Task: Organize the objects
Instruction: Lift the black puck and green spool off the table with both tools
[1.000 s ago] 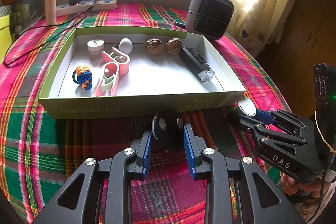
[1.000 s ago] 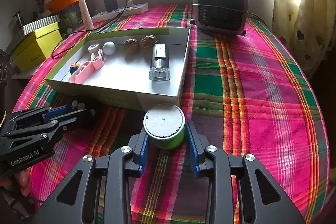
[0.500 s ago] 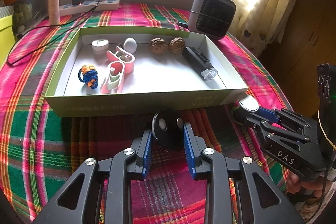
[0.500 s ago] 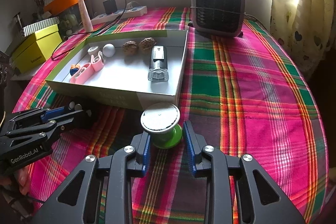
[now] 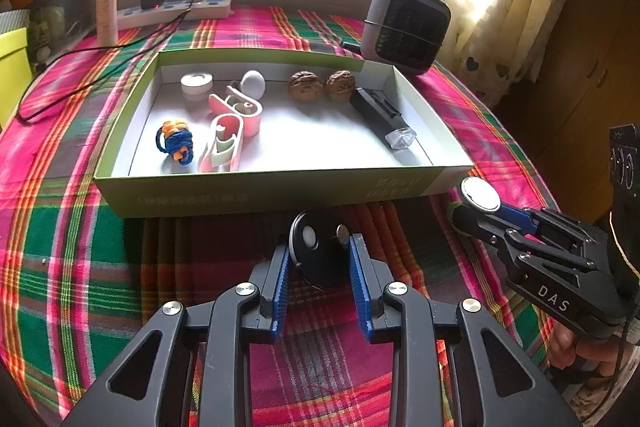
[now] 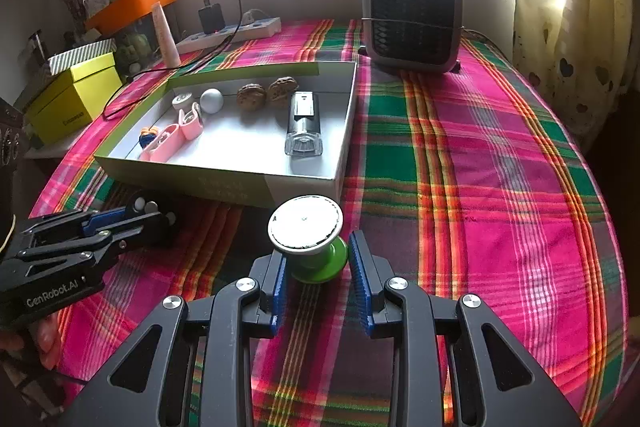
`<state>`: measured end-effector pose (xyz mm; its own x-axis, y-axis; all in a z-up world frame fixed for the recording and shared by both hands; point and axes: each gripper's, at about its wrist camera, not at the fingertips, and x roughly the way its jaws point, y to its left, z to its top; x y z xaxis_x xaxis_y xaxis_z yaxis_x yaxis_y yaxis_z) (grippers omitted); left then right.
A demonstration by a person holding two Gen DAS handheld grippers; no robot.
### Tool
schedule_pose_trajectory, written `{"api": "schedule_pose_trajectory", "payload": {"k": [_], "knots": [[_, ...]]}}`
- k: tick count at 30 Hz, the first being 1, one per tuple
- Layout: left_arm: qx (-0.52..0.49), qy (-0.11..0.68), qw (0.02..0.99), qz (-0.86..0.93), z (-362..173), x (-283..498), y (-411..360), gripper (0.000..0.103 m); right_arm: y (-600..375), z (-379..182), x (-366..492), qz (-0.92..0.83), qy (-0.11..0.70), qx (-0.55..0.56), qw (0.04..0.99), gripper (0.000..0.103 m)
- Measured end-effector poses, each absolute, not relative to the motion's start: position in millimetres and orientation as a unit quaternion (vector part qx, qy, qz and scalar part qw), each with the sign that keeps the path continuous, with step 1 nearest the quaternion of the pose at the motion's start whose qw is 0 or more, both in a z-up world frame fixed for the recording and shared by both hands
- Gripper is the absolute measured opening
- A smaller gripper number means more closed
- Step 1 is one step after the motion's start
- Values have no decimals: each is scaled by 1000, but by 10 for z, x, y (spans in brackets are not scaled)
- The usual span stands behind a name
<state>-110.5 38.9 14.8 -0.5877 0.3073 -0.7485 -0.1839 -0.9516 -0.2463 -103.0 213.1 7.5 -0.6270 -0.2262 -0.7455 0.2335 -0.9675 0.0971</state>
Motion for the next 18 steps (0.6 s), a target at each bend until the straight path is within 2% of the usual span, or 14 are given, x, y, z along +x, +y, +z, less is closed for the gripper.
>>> {"api": "schedule_pose_trajectory", "payload": {"k": [18], "knots": [[-420, -71, 141, 894, 280, -1011, 381, 26, 2076, 211, -918, -909, -3, 390, 147, 29]]}}
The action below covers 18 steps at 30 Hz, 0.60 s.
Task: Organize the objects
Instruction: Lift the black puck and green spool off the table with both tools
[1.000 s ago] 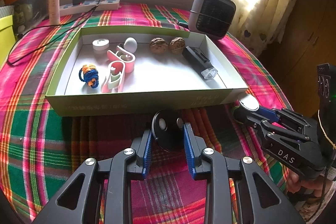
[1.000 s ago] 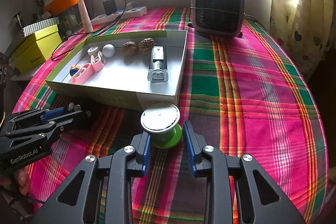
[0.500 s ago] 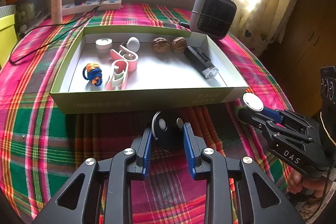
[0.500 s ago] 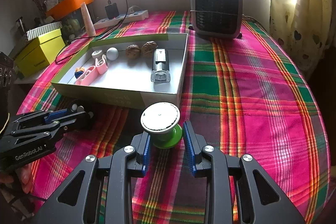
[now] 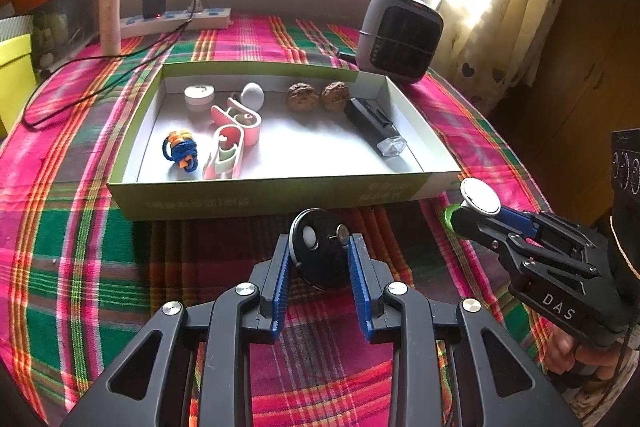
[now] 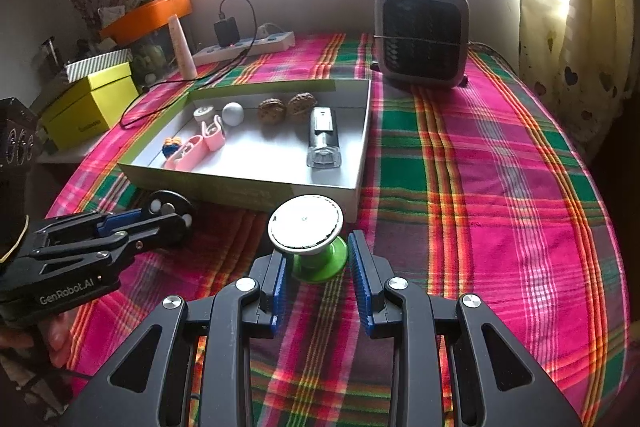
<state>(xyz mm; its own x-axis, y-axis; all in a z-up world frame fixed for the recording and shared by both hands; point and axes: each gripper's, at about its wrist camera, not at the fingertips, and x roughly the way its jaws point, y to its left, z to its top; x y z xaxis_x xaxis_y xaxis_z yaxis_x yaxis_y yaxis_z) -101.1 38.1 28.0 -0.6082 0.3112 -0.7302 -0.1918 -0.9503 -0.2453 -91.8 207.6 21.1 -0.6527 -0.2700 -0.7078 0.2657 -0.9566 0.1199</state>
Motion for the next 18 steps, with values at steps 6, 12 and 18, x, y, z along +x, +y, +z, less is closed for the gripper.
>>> {"api": "schedule_pose_trajectory", "payload": {"k": [6, 12, 18], "knots": [[-409, -70, 141, 899, 365, -999, 364, 26, 2063, 301, -904, -914, -11, 374, 154, 29], [-400, -71, 140, 903, 436, -1008, 338, 26, 2048, 351, -932, -916, -14, 368, 158, 29], [-397, -72, 141, 904, 471, -1054, 323, 26, 2023, 386, -978, -917, -14, 364, 163, 29]]}}
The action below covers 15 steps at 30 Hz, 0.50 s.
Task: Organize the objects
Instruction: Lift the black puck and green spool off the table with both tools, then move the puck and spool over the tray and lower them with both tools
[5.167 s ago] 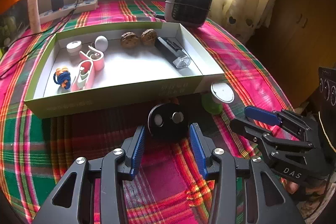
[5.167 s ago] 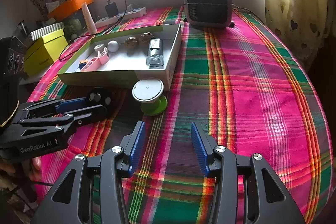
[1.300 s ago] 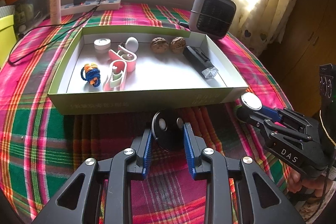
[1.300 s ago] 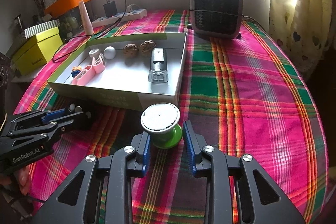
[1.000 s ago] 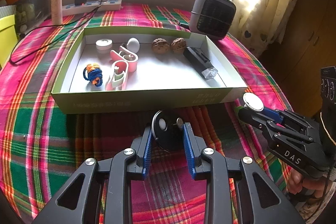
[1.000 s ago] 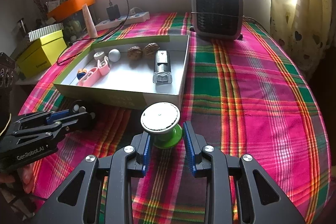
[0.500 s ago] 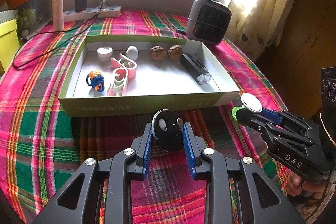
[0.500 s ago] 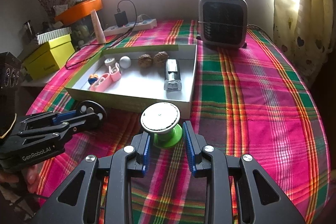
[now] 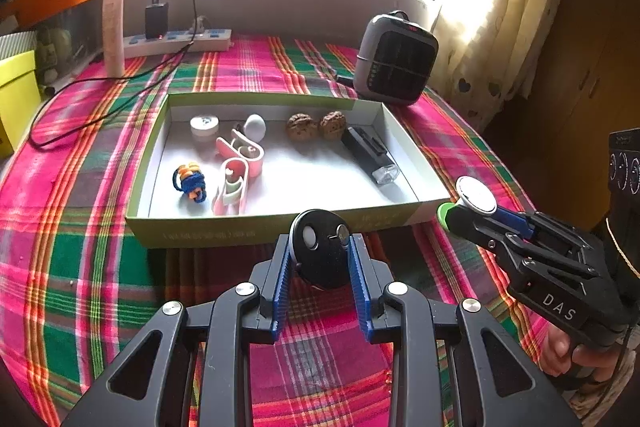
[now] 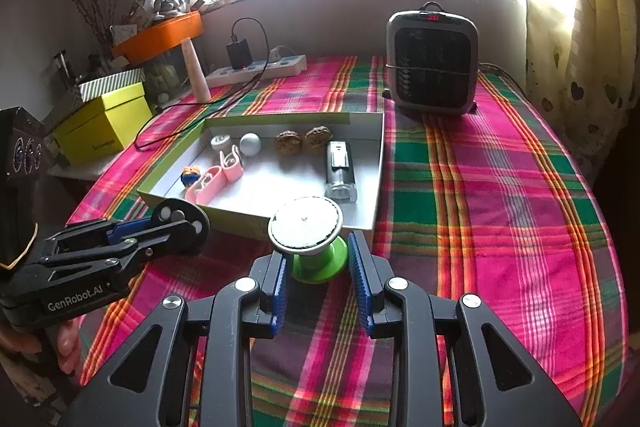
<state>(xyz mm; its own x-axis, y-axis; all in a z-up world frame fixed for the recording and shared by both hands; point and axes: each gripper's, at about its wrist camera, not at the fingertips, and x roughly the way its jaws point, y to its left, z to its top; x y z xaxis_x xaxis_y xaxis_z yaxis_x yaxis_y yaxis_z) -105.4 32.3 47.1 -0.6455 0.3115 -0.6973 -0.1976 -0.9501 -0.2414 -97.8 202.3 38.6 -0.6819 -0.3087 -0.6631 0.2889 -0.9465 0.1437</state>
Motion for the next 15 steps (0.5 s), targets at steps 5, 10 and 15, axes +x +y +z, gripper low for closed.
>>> {"api": "schedule_pose_trajectory", "payload": {"k": [5, 10, 15], "knots": [[-394, -73, 140, 905, 500, -1095, 318, 26, 1998, 407, -1034, -917, -14, 362, 167, 29], [-391, -72, 139, 907, 534, -1159, 306, 26, 1951, 459, -1106, -918, -11, 357, 174, 29], [-388, -71, 138, 909, 558, -1235, 294, 26, 1895, 499, -1202, -918, -9, 354, 180, 29]]}}
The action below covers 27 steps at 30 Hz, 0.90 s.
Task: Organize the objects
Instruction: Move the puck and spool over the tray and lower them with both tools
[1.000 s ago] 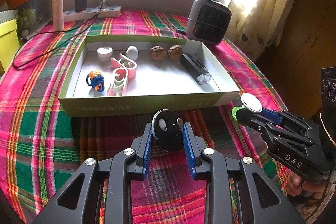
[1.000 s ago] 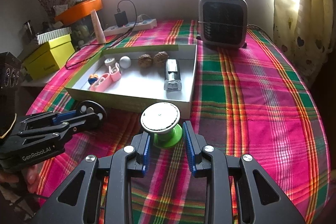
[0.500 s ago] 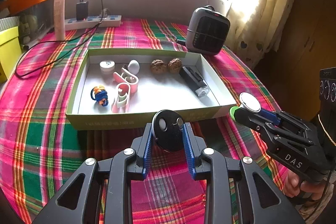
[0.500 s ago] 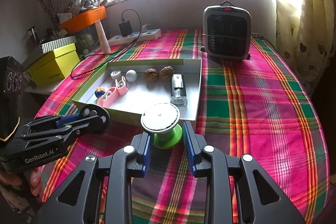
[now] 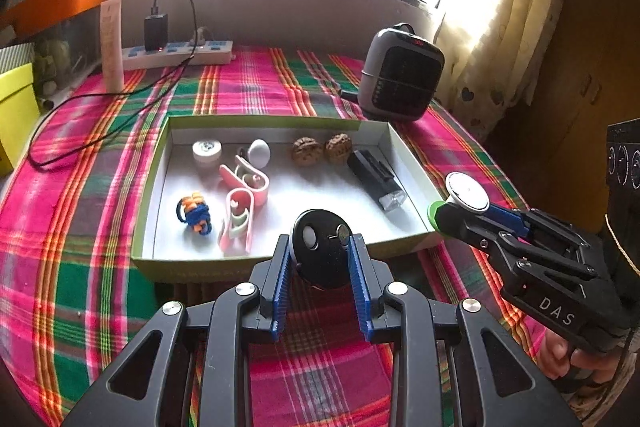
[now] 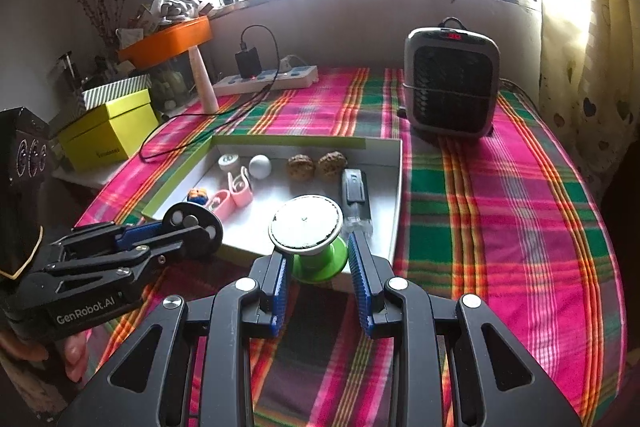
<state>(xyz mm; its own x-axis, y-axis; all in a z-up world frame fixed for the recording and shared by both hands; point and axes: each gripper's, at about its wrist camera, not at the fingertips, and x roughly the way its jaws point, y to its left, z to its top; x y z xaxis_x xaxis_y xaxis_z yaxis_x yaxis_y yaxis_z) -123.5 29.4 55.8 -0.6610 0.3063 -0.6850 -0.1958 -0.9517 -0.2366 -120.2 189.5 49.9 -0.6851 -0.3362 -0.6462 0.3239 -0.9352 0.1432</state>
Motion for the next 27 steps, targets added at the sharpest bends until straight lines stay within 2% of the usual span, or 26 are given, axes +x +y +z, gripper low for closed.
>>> {"api": "schedule_pose_trajectory", "payload": {"k": [27], "knots": [[-410, -72, 137, 899, 387, -1636, 258, 26, 1716, 366, -1912, -900, -21, 379, 215, 30]]}}
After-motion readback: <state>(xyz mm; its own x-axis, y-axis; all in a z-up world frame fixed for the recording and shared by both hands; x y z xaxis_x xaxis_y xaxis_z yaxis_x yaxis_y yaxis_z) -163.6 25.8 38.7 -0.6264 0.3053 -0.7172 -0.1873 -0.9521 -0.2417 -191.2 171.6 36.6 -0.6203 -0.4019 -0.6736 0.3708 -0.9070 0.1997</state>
